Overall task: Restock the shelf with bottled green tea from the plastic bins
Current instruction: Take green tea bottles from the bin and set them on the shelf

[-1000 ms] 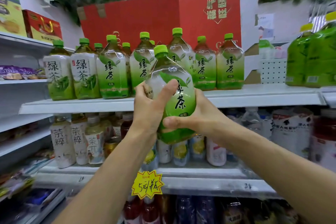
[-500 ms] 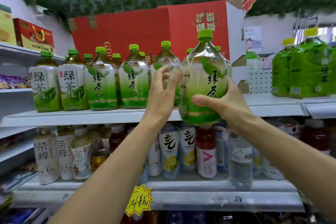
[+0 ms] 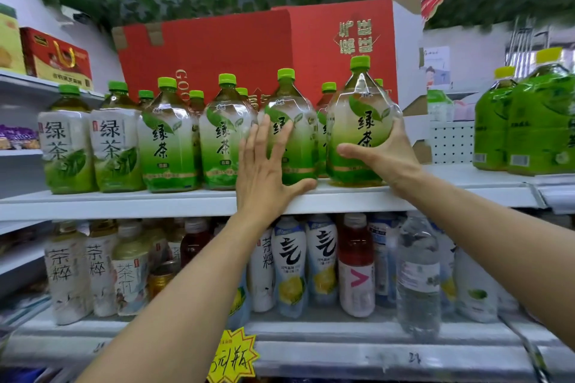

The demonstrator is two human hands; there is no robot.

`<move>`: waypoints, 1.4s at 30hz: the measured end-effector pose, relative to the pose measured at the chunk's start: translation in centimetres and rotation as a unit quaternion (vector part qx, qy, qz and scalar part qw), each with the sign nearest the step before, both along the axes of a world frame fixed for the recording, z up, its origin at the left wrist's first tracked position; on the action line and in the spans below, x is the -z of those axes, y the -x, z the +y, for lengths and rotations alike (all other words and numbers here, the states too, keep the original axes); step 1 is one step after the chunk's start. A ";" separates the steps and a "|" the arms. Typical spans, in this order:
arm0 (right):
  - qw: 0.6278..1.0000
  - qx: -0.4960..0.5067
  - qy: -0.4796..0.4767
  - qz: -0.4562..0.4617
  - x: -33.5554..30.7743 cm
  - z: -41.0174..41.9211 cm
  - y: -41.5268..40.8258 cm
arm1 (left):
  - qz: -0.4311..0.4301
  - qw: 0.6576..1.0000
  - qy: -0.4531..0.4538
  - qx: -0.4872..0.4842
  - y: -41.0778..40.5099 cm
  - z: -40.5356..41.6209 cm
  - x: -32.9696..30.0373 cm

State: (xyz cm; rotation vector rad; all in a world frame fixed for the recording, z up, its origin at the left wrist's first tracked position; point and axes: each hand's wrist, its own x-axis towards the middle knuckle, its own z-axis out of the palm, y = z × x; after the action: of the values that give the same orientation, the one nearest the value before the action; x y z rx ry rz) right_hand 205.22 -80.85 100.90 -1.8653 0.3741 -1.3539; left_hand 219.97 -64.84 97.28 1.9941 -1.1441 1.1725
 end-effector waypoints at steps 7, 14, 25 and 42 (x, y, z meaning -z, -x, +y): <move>0.999 0.014 -0.014 0.049 0.0 -0.9 -1.6 | 0.010 0.998 0.064 0.003 -0.2 -1.3 0.6; 0.997 -0.006 -0.022 0.077 -0.2 -1.0 -1.9 | 0.011 0.997 0.081 -0.007 -0.1 -1.7 0.6; 0.985 0.083 0.059 0.137 2.0 2.8 0.1 | 0.056 0.997 0.045 0.000 1.8 -0.6 0.9; 0.903 0.093 0.265 0.325 24.5 7.7 14.8 | 0.192 0.977 -0.059 0.075 15.4 6.5 22.7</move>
State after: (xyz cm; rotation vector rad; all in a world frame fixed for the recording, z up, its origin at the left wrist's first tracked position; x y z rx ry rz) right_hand 190.47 -73.18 76.44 -2.8027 0.5663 -0.9633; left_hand 204.57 -58.33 74.58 2.0643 -1.1563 0.6203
